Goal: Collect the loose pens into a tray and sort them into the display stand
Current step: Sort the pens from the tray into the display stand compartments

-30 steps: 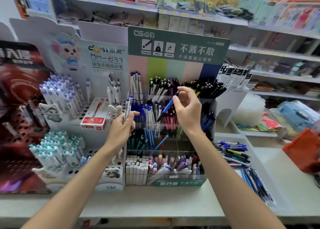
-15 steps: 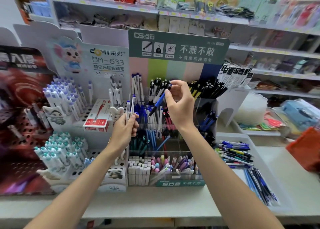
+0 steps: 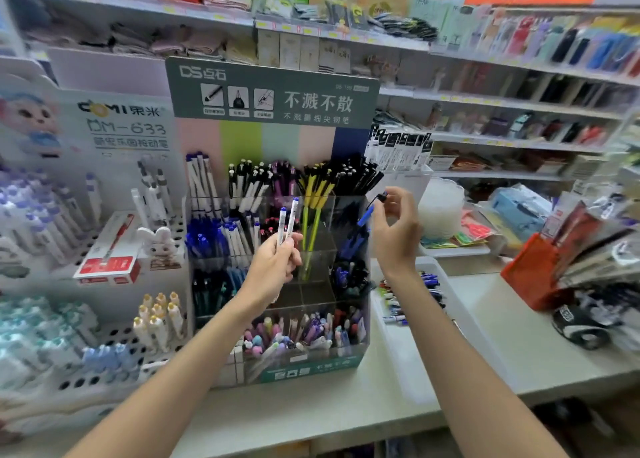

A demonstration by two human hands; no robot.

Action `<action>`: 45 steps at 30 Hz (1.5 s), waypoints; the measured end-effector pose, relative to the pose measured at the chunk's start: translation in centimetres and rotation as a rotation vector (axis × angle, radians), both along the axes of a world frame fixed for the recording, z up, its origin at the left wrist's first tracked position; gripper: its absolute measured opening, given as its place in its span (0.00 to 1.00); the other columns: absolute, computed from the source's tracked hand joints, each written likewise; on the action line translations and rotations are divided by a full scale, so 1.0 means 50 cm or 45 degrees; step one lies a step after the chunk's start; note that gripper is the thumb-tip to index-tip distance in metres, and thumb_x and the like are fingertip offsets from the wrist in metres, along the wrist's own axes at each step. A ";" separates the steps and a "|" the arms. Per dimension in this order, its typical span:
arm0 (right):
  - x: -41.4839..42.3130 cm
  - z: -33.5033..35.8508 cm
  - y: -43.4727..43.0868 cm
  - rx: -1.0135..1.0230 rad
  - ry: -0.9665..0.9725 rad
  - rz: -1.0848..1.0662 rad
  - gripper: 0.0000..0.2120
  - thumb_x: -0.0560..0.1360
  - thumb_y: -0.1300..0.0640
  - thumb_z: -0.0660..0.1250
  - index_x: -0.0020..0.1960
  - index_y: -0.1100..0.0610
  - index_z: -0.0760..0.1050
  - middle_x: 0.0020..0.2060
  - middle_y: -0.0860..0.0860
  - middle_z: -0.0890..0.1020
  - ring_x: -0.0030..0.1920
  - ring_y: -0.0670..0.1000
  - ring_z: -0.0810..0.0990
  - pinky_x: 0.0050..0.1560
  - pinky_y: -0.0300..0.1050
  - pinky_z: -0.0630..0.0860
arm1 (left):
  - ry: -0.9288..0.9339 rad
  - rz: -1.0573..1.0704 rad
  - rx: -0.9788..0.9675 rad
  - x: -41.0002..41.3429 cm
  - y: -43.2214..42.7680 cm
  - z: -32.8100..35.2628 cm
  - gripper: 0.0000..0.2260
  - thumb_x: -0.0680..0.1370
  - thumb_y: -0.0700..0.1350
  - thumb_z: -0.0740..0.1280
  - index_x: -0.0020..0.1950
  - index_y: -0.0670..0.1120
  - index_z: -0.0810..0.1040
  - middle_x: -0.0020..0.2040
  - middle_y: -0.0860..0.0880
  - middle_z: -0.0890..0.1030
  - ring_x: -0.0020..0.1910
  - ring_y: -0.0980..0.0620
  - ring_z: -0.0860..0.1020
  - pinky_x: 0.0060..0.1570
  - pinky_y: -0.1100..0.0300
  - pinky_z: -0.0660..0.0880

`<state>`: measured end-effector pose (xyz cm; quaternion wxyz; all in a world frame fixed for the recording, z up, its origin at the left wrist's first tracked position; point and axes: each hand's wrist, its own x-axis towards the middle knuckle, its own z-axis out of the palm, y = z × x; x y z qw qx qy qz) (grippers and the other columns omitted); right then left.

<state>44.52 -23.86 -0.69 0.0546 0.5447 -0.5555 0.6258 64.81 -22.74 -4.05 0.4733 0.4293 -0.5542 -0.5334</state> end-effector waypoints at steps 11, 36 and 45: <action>-0.035 -0.082 -0.026 0.340 0.605 -0.140 0.08 0.73 0.60 0.71 0.52 0.57 0.84 0.48 0.54 0.81 0.54 0.57 0.74 0.55 0.50 0.65 | 0.030 0.031 0.062 -0.017 0.016 -0.010 0.11 0.86 0.43 0.56 0.53 0.43 0.77 0.40 0.46 0.78 0.34 0.56 0.74 0.38 0.63 0.74; 0.291 0.000 -0.045 0.060 0.392 0.460 0.14 0.74 0.63 0.73 0.58 0.63 0.76 0.46 0.54 0.81 0.45 0.49 0.79 0.50 0.40 0.77 | -0.014 0.282 0.011 0.209 0.065 -0.007 0.09 0.85 0.40 0.56 0.48 0.44 0.74 0.40 0.49 0.76 0.38 0.53 0.74 0.40 0.61 0.73; 0.287 -0.008 -0.044 -0.008 0.212 0.421 0.11 0.75 0.64 0.71 0.56 0.63 0.78 0.47 0.54 0.81 0.45 0.49 0.80 0.50 0.45 0.79 | 0.027 0.445 -0.107 0.218 0.047 -0.018 0.10 0.78 0.39 0.70 0.53 0.54 0.83 0.48 0.51 0.86 0.49 0.54 0.84 0.52 0.61 0.79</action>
